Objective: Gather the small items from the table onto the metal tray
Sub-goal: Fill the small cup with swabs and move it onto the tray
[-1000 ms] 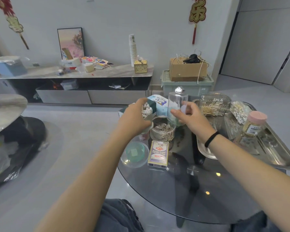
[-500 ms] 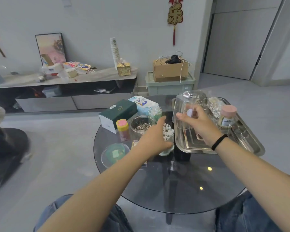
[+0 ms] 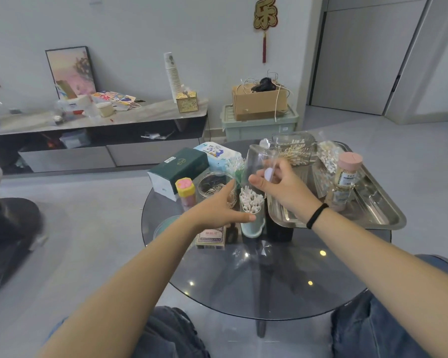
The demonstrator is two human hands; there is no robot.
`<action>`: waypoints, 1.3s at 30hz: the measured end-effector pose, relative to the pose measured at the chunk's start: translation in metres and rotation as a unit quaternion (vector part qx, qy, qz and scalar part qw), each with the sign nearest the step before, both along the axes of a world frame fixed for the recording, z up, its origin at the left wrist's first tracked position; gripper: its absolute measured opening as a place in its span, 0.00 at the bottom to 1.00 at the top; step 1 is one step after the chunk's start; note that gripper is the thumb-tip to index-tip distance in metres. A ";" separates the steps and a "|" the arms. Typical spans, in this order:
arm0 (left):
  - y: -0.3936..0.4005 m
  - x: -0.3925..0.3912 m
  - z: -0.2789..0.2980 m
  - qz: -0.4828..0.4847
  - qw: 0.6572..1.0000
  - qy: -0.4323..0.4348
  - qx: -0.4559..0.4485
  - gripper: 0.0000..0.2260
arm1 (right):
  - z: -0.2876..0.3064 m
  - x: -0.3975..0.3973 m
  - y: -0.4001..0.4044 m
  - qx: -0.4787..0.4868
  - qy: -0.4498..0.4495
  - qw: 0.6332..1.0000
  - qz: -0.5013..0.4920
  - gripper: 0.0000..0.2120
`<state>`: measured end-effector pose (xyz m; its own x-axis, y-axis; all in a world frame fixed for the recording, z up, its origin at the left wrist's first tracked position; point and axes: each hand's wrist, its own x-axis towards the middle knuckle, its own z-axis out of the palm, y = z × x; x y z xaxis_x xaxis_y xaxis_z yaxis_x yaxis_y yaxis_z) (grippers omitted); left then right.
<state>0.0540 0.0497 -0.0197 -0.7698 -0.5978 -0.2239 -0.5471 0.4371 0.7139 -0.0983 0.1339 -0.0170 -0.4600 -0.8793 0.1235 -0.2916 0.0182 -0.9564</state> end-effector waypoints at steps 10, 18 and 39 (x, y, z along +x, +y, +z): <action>0.000 0.001 -0.012 -0.078 0.987 -0.064 -0.125 0.40 | -0.006 0.003 0.000 -0.020 0.001 0.998 -0.057 0.28; -0.006 0.006 0.001 0.004 0.997 0.066 0.037 0.43 | -0.006 0.015 0.001 -0.012 -0.018 1.000 -0.010 0.29; -0.002 -0.003 -0.020 -0.002 0.996 0.092 -0.008 0.40 | -0.010 0.010 0.016 0.102 0.069 0.989 0.081 0.35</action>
<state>0.0508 0.0479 -0.0394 -0.7992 -0.5970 -0.0699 -0.4065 0.4512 0.7944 -0.0887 0.1498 -0.0272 -0.3030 -0.9529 -0.0123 -0.4340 0.1495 -0.8884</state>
